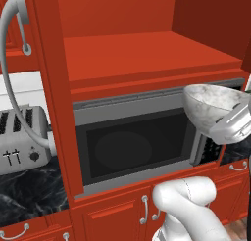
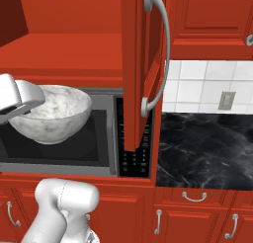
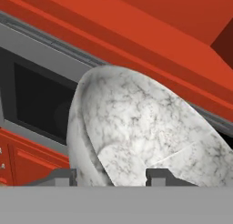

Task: Move the bowls from the cabinet to the plates on the dining table.

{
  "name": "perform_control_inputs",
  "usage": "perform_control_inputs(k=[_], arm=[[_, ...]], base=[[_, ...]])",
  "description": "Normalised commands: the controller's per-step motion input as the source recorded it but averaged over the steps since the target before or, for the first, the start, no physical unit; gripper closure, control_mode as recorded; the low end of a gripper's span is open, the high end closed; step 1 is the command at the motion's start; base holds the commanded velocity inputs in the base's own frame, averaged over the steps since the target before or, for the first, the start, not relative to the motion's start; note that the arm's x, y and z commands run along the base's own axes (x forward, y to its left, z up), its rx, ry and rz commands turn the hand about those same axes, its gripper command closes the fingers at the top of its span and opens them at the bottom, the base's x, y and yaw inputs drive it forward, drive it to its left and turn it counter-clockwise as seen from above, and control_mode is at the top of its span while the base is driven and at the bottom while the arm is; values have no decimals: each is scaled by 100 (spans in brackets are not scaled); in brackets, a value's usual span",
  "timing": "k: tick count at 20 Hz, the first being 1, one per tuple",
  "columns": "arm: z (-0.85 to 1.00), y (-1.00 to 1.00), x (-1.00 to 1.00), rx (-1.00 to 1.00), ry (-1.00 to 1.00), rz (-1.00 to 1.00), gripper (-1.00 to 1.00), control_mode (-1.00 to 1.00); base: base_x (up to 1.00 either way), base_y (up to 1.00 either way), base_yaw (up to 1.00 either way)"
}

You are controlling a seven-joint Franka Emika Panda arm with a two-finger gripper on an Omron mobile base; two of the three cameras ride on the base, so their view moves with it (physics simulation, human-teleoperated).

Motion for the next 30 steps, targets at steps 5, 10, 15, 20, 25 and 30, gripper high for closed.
perform_control_inputs(k=[5,10,15,20,25,30], arm=[[0,0,0,0,0,0,100,-100],[0,0,0,0,0,0,100,-100],[0,0,0,0,0,0,100,100],[0,0,0,0,0,0,100,100],[0,0,0,0,0,0,100,100],[0,0,0,0,0,0,100,100]], base=[[0,0,0],[0,0,0],[-41,4,1],[-69,0,7],[-60,2,7],[-77,3,3]])
